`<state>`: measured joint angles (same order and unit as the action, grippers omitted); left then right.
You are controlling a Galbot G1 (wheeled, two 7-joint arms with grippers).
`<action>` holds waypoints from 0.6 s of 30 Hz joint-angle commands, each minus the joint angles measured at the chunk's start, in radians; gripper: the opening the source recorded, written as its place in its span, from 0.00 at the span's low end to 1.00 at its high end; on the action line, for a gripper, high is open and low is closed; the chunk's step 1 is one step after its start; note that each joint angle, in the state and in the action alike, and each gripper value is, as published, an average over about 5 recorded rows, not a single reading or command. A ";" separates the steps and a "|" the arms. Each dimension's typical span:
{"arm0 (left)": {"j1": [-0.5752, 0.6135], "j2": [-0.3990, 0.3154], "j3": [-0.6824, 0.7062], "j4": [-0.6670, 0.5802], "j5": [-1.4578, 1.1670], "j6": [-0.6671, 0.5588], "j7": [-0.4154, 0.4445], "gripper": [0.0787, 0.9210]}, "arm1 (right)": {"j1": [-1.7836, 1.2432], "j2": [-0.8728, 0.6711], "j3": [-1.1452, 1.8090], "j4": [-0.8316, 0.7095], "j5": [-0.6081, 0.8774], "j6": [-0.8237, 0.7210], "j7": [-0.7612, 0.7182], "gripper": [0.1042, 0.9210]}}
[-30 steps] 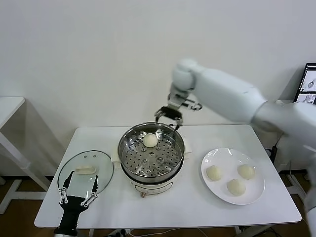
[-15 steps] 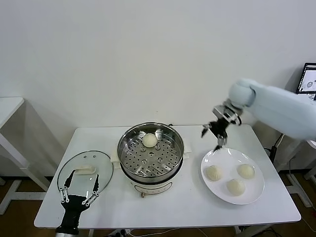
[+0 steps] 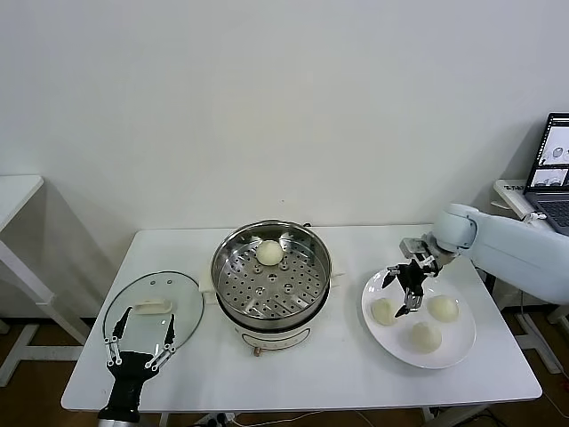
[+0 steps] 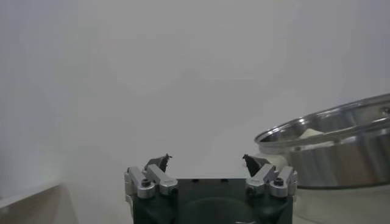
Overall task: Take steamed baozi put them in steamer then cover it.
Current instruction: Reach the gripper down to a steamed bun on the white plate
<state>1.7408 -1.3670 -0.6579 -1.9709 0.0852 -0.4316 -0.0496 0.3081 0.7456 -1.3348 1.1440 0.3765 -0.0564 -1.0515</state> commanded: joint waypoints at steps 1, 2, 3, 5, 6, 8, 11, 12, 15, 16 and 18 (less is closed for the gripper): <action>0.000 -0.001 -0.002 0.003 0.001 -0.002 0.000 0.88 | -0.052 0.005 -0.001 -0.015 0.001 -0.029 0.044 0.88; 0.000 -0.001 -0.002 0.004 0.001 -0.003 0.000 0.88 | -0.055 0.011 0.001 -0.020 -0.003 -0.029 0.047 0.88; 0.000 -0.001 -0.002 0.005 0.001 -0.004 0.000 0.88 | -0.057 0.017 0.002 -0.026 -0.004 -0.029 0.050 0.88; 0.000 -0.001 -0.002 0.006 0.001 -0.004 0.000 0.88 | -0.061 0.028 0.006 -0.035 -0.008 -0.028 0.059 0.88; -0.001 -0.001 -0.003 0.006 0.001 -0.005 0.000 0.88 | -0.063 0.032 0.007 -0.039 -0.010 -0.028 0.062 0.88; -0.001 -0.001 -0.004 0.008 0.001 -0.005 0.000 0.88 | -0.067 0.039 0.009 -0.045 -0.015 -0.027 0.068 0.88; -0.002 -0.001 -0.004 0.008 0.000 -0.006 0.000 0.88 | -0.074 0.046 0.014 -0.049 -0.021 -0.028 0.075 0.87; -0.002 -0.001 -0.004 0.009 0.000 -0.006 0.000 0.88 | -0.076 0.048 0.016 -0.050 -0.023 -0.028 0.077 0.85; -0.004 -0.001 -0.004 0.009 -0.001 -0.005 -0.001 0.88 | -0.079 0.051 0.018 -0.050 -0.030 -0.027 0.082 0.78; -0.005 -0.001 -0.005 0.009 -0.001 -0.005 -0.001 0.88 | -0.079 0.051 0.018 -0.049 -0.032 -0.027 0.083 0.76; -0.005 -0.001 -0.005 0.010 -0.001 -0.006 -0.001 0.88 | -0.076 0.050 0.018 -0.045 -0.037 -0.027 0.083 0.73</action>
<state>1.7352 -1.3679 -0.6622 -1.9614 0.0848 -0.4369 -0.0504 0.2463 0.7862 -1.3195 1.1088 0.3458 -0.0777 -0.9874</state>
